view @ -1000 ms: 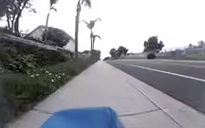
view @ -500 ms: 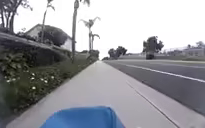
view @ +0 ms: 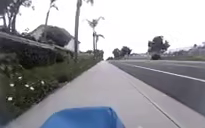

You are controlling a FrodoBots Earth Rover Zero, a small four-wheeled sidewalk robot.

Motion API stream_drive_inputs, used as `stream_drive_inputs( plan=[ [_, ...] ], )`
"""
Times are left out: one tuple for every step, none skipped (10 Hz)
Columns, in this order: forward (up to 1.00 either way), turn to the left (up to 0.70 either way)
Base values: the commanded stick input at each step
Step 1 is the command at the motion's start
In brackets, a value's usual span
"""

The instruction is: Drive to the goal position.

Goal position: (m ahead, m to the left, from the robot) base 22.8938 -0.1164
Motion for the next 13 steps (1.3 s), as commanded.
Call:
stream_drive_inputs(
  plan=[
    [1.00, 0.00],
    [1.00, 0.00],
    [1.00, 0.00],
    [1.00, 0.00],
    [1.00, 0.00],
    [1.00, 0.00],
    [1.00, 0.00],
    [1.00, 0.00],
    [1.00, 0.00],
    [1.00, 0.00],
    [1.00, 0.00],
    [1.00, 0.00],
    [1.00, 0.00]
  ],
)
